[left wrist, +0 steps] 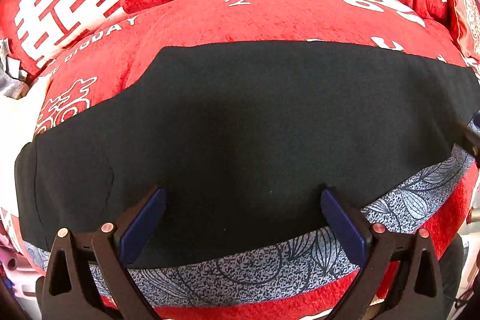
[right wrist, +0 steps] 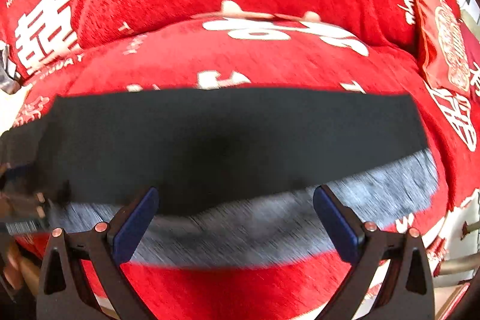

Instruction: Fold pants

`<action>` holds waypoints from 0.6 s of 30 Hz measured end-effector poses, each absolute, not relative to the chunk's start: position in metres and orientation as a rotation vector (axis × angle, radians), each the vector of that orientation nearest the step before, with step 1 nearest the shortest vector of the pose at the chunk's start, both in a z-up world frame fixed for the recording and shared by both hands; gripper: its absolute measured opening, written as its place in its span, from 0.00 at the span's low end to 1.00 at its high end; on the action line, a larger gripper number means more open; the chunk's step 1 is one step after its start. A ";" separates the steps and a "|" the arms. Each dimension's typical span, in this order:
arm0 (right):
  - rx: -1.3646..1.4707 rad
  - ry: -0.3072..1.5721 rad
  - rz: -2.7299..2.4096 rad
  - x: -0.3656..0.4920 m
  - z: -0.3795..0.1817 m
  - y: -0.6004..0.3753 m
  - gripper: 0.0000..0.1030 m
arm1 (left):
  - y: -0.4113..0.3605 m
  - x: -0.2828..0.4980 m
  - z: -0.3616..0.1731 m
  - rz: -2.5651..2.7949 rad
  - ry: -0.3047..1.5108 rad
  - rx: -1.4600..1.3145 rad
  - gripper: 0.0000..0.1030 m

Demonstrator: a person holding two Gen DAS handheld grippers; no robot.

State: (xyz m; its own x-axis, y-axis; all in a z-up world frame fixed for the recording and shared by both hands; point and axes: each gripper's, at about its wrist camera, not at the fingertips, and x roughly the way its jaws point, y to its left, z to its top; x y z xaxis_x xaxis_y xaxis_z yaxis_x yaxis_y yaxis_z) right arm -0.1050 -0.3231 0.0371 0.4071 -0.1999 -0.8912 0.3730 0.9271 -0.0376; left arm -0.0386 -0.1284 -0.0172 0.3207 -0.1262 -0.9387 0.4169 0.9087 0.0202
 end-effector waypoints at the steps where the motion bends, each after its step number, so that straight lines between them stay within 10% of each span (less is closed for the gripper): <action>1: 0.171 1.096 -0.349 -0.095 0.037 -0.318 1.00 | -0.127 -0.039 -0.017 -0.363 1.195 0.279 1.00; 18: 0.125 1.131 -0.317 -0.096 0.017 -0.296 0.99 | -0.018 -0.036 0.014 -0.196 1.073 0.239 1.00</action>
